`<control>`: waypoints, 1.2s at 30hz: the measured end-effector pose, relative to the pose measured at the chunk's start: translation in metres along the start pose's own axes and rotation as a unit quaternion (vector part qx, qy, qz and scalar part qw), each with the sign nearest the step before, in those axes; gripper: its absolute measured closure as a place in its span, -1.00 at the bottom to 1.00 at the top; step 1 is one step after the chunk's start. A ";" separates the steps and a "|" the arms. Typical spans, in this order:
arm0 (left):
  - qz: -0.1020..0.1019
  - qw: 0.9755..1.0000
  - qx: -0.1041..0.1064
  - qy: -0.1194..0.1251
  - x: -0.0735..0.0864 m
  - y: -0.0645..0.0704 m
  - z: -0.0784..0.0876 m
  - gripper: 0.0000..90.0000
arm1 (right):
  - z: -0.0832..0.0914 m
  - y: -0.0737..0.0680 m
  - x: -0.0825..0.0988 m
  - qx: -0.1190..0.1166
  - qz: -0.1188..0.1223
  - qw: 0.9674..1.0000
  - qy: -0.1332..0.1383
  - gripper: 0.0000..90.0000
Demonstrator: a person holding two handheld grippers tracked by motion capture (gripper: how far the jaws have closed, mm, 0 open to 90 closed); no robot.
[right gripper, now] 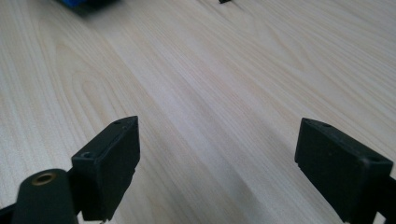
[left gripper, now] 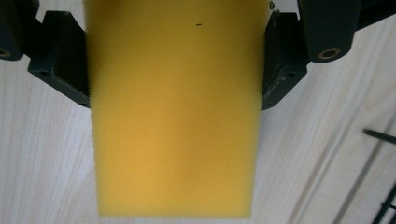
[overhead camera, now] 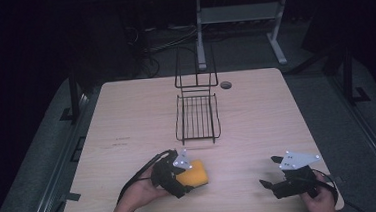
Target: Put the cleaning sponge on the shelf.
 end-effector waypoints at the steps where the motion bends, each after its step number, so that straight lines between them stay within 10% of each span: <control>1: 0.005 1.000 0.004 0.006 -0.002 -0.001 0.001 -0.52 | 0.000 0.000 0.000 -0.001 -0.001 1.000 -0.001 -0.69; 36: 0.005 1.000 0.000 0.025 -0.025 -0.026 0.009 -0.52 | -0.002 0.000 0.001 -0.005 -0.002 1.000 0.000 -0.69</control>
Point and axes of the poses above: each handheld gripper's, and its own axes: z roughly backward along the jaws, x roughly out of its underside, y roughly to its right, the point moved 8 cm from there along -z, roughly forward along the jaws, and after that the axes turned 14 degrees about -x, right-handed, at the moved point
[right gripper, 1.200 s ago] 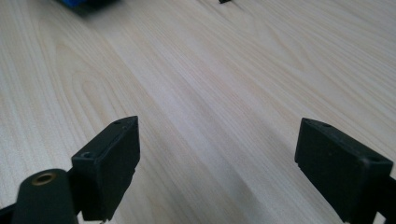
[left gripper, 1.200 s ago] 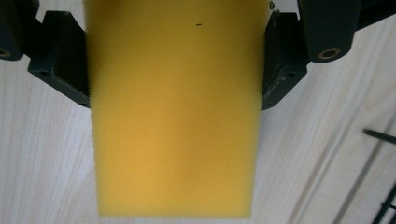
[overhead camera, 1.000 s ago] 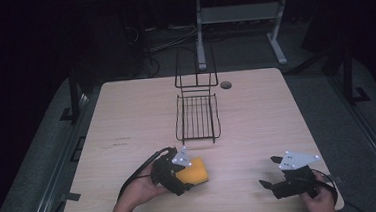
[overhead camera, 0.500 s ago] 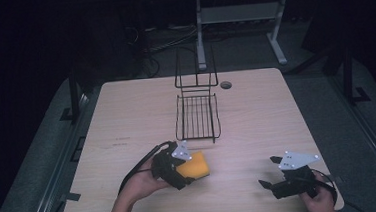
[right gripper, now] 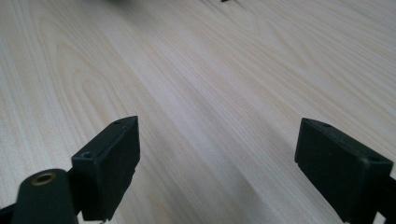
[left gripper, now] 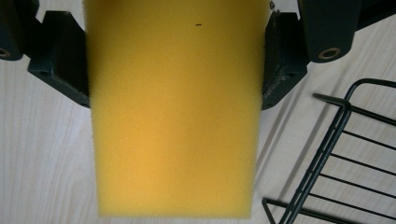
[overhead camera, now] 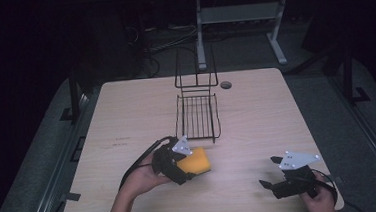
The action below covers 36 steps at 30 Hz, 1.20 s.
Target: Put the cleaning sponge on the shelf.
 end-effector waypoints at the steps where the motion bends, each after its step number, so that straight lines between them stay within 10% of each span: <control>1: 0.004 1.000 0.000 0.001 0.000 0.000 0.000 -0.52 | 0.000 0.000 0.000 0.000 -0.001 1.000 0.000 -0.69; 36: 0.011 1.000 0.007 0.005 -0.009 -0.022 0.003 -0.52 | -0.002 0.000 0.000 0.003 0.002 1.000 -0.006 -0.69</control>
Point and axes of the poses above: each handheld gripper's, and its own axes: z roughly backward along the jaws, x roughly out of its underside, y roughly to its right, the point moved 8 cm from there along -z, roughly forward along the jaws, and after that the axes turned 14 degrees about -x, right-handed, at the moved point
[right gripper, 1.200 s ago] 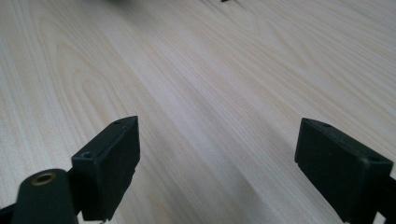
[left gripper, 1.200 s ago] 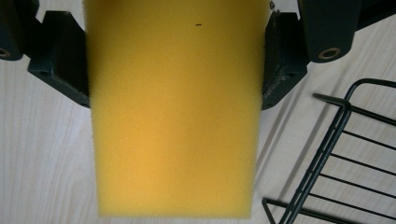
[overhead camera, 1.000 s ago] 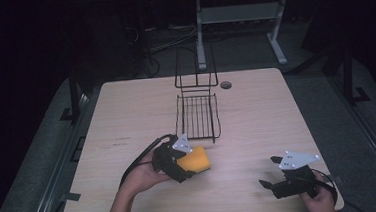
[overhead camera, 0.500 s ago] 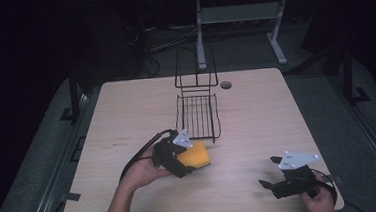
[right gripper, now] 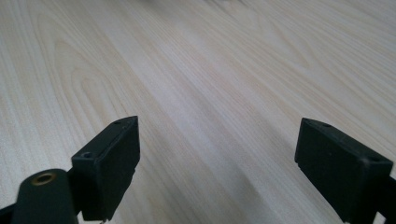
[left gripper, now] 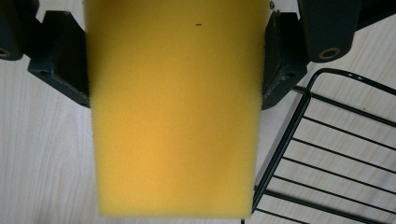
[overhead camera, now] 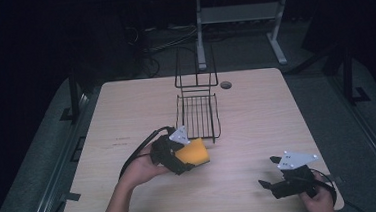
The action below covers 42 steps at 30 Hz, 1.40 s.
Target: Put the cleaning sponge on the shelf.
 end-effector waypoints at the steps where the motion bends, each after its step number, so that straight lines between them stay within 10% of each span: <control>1: -0.001 1.000 -0.002 -0.002 0.000 -0.001 0.000 -0.52 | 0.000 0.000 0.000 0.000 0.000 1.000 -0.001 -0.69; 42: -0.025 1.000 0.004 -0.017 -0.041 -0.035 -0.023 -0.52 | 0.004 0.005 0.003 0.003 -0.008 1.000 0.003 -0.69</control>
Point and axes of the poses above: each handheld gripper's, and its own axes: z roughly backward along the jaws, x roughly out of its underside, y roughly to its right, the point moved 8 cm from there along -z, roughly forward along the jaws, and after that the axes turned 14 degrees about -x, right-handed, at the moved point
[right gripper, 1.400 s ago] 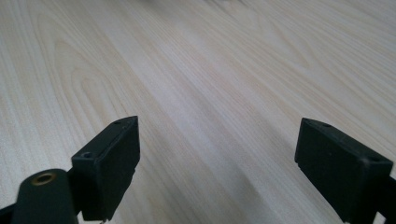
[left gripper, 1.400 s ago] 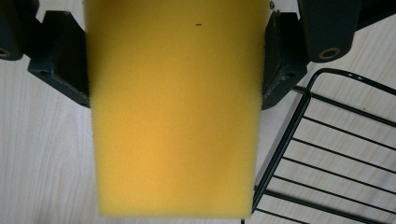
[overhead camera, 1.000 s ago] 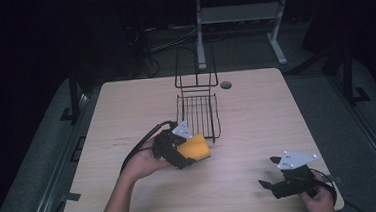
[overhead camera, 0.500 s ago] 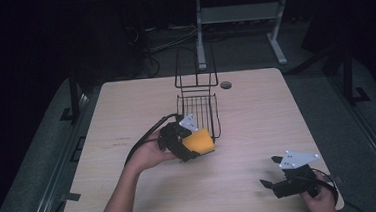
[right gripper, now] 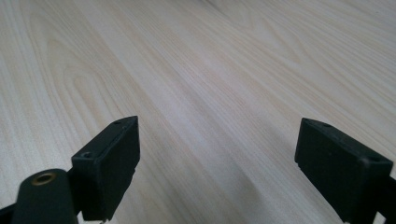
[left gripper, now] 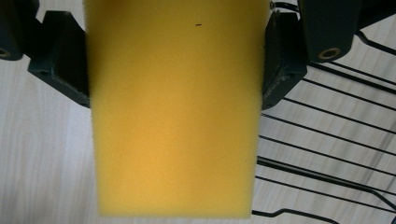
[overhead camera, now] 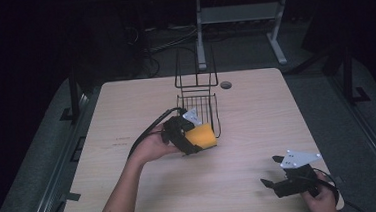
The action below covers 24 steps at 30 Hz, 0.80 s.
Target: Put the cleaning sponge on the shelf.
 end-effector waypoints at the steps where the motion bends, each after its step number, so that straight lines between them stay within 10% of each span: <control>1: 0.005 1.000 0.002 0.004 -0.001 -0.001 -0.001 -0.52 | 0.000 0.000 0.000 0.000 0.001 1.000 0.000 -0.69; 24: -0.001 1.000 0.014 -0.024 -0.010 -0.027 -0.019 -0.52 | 0.002 0.000 0.000 -0.001 -0.001 1.000 0.007 -0.69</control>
Point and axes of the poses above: each handheld gripper's, and its own axes: z roughly backward along the jaws, x roughly out of its underside, y roughly to its right, the point moved 8 cm from there along -z, roughly forward along the jaws, and after that the axes turned 14 degrees about -x, right-handed, at the moved point
